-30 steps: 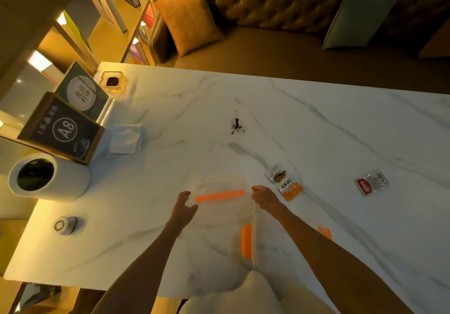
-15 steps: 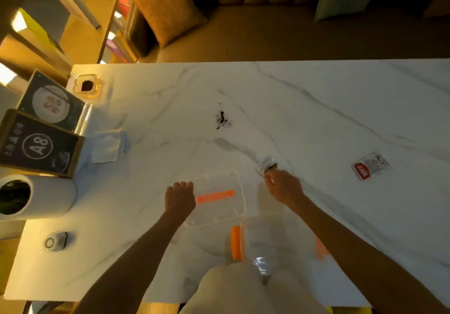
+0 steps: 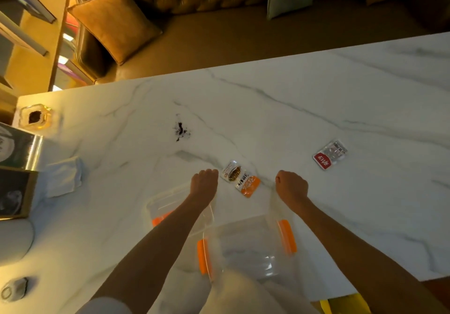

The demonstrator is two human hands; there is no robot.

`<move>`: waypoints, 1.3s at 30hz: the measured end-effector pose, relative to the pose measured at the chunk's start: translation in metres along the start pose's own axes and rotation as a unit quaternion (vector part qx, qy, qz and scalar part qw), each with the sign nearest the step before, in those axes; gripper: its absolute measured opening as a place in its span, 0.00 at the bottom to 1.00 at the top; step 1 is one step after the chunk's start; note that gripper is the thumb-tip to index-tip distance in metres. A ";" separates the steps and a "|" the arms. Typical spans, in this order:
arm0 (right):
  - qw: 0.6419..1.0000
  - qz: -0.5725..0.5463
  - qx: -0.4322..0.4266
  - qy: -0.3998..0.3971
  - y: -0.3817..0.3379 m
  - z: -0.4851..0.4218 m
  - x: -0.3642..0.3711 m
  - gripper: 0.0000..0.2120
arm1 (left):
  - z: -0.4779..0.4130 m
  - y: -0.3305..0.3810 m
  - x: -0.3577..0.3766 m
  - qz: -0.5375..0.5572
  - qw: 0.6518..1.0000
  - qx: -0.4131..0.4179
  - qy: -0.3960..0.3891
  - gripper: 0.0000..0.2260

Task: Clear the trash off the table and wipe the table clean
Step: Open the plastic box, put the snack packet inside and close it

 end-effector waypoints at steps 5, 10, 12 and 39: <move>0.998 -0.027 -0.007 -0.050 -0.028 -0.006 0.020 0.09 | -0.025 0.008 0.003 0.091 0.995 -0.016 -0.046 0.10; 0.977 -0.156 0.034 -0.137 -0.042 -0.015 0.035 0.12 | -0.044 0.006 0.003 0.202 0.975 -0.010 -0.088 0.15; 0.950 -0.249 0.067 -0.174 -0.046 -0.021 0.042 0.12 | -0.048 0.010 0.002 0.243 0.962 0.000 -0.120 0.17; 0.870 -0.484 0.050 -0.082 -0.048 -0.037 0.059 0.11 | -0.049 -0.002 0.014 0.479 0.858 -0.068 -0.170 0.08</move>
Point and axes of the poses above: each hand's wrist, its own z-axis away from the middle knuckle, its own x-axis out of the palm, y = z × x, the point moved 3 cm from there along -z, towards the middle knuckle, and after that the axes turned 12 degrees about -y, right-handed, at the moved point
